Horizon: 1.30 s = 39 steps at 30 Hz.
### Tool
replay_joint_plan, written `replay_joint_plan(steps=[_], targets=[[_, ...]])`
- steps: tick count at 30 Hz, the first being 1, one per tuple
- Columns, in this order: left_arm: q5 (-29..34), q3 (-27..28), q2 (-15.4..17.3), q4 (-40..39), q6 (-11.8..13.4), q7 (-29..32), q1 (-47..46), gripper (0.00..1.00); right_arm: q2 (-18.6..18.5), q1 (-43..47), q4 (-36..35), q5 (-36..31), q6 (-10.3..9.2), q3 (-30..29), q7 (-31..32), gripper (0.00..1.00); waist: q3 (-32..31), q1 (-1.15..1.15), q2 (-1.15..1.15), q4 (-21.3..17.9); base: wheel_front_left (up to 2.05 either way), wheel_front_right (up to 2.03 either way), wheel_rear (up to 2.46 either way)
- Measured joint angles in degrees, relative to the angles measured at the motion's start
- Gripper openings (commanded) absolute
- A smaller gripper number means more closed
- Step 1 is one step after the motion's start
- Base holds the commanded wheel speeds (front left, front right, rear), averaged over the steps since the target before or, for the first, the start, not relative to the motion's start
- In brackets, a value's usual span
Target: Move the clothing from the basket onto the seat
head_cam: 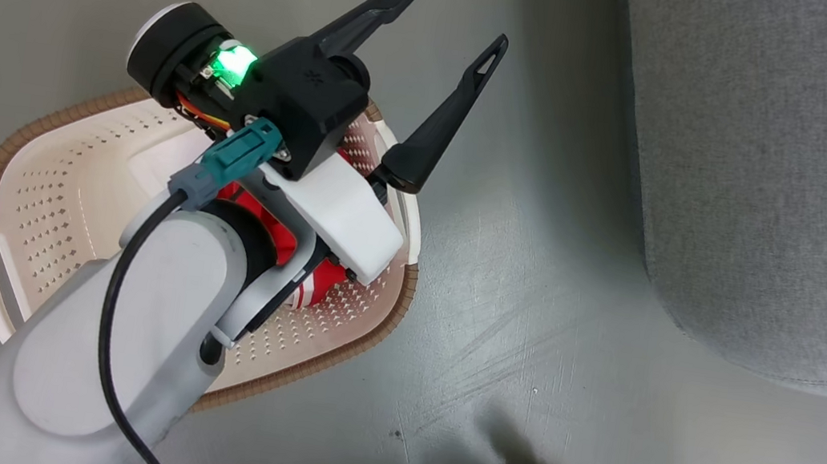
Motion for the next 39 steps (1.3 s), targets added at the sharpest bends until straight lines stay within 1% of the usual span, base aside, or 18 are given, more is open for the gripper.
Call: replay_joint_plan(steps=[12,20,31,39], targets=[[-0.2,1.2,0.0,1.1,0.0,-3.3,0.3,1.0,3.1,6.3,-4.2,-1.0,0.0,1.5,-2.4,1.0,-3.8,0.0,0.0,-0.1,0.0,0.0,0.0],[-1.2,2.6,0.0,2.1,0.0,-6.0,2.3,1.0,5.9,10.7,-7.9,-2.3,0.0,3.9,-2.9,1.0,-7.4,0.0,0.0,0.5,0.0,0.0,0.0],[-2.7,5.2,0.0,4.2,0.7,-10.4,6.7,1.0,11.3,16.0,-11.9,-4.1,0.0,10.7,-2.9,1.0,-13.3,0.0,0.0,2.5,0.0,0.0,0.0],[-4.3,7.5,0.1,5.4,1.9,-13.5,11.1,1.0,12.3,17.4,-15.7,-5.2,0.0,16.0,-4.2,1.0,-18.0,0.0,0.0,4.6,0.0,0.0,0.0]])
